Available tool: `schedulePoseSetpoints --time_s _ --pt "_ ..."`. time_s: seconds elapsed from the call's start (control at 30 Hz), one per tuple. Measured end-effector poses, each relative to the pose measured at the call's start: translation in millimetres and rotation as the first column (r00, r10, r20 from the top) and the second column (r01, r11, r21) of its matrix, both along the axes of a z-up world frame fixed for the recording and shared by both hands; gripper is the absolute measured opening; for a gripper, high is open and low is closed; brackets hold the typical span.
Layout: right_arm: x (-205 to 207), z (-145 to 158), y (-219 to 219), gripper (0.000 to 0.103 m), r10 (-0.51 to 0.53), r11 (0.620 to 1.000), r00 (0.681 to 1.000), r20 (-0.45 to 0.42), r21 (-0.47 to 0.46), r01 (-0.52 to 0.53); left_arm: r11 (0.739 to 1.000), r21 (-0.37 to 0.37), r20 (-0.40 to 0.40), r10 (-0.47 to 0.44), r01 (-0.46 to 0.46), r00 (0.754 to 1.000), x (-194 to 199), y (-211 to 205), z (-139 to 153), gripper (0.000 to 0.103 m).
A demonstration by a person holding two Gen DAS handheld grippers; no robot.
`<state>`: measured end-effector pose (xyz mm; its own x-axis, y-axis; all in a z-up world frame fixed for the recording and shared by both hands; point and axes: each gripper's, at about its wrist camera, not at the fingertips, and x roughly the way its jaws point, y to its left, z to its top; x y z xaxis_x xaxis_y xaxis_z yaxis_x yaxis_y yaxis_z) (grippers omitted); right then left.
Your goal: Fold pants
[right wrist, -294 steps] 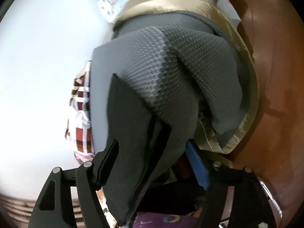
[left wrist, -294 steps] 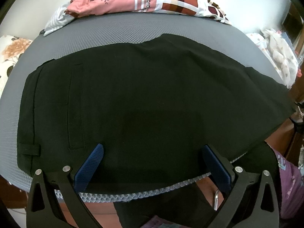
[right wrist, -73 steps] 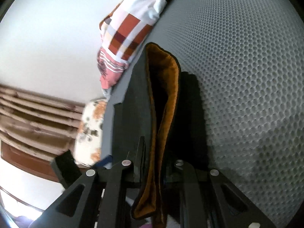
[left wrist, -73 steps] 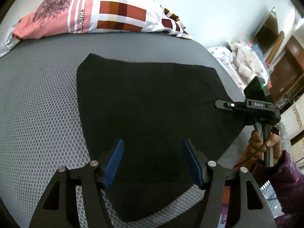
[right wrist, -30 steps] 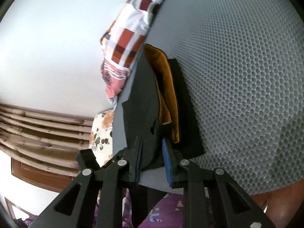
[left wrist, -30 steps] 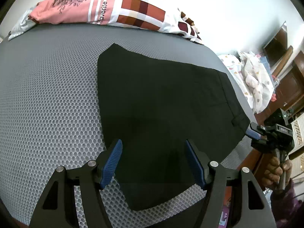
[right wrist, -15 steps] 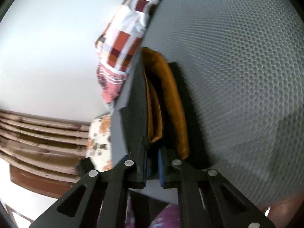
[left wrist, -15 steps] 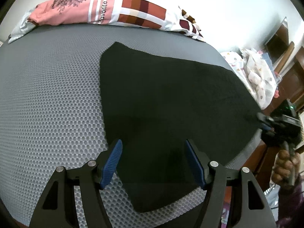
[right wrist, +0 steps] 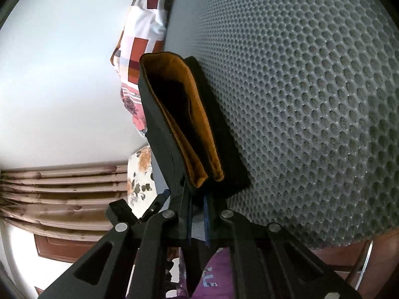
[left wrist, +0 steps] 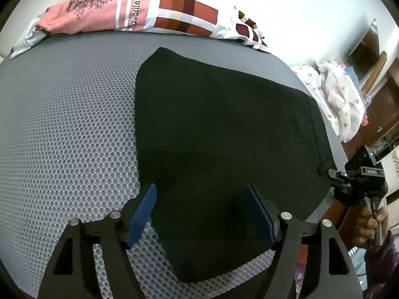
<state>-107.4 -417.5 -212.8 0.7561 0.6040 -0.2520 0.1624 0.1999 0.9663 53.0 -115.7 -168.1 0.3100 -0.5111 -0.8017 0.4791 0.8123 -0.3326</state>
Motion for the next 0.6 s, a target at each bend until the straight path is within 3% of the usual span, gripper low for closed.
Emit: schedulePoseSetpoints --time_s 0.1,0.4,0.5,0.53,0.6 --pt "-6 -8 -4 0.004 0.001 0.999 1.0 0.0 0.032 -0.001 1.0 0.017 0.014 -0.004 0.003 1.0 -1 -2 -4 0.079" --pt "-9 -6 -12 0.004 0.014 1.0 1.0 0.003 -0.007 -0.014 0.997 0.064 0.076 -0.037 0.033 0.996 -10 -8 -10 0.084" --pt "-14 -1 -14 0.01 0.024 1.0 1.0 0.011 -0.011 -0.023 0.996 0.075 0.084 -0.045 0.039 0.995 -11 -8 -9 0.084" --pt "-16 6 -15 0.015 0.022 0.999 1.0 0.017 -0.033 -0.021 0.997 0.072 0.082 -0.044 0.039 0.996 -11 -8 -8 0.084" --pt "-23 27 -16 0.023 0.019 0.986 1.0 0.014 -0.168 -0.017 0.997 0.065 0.077 -0.042 0.037 0.996 -9 -6 -7 0.084"
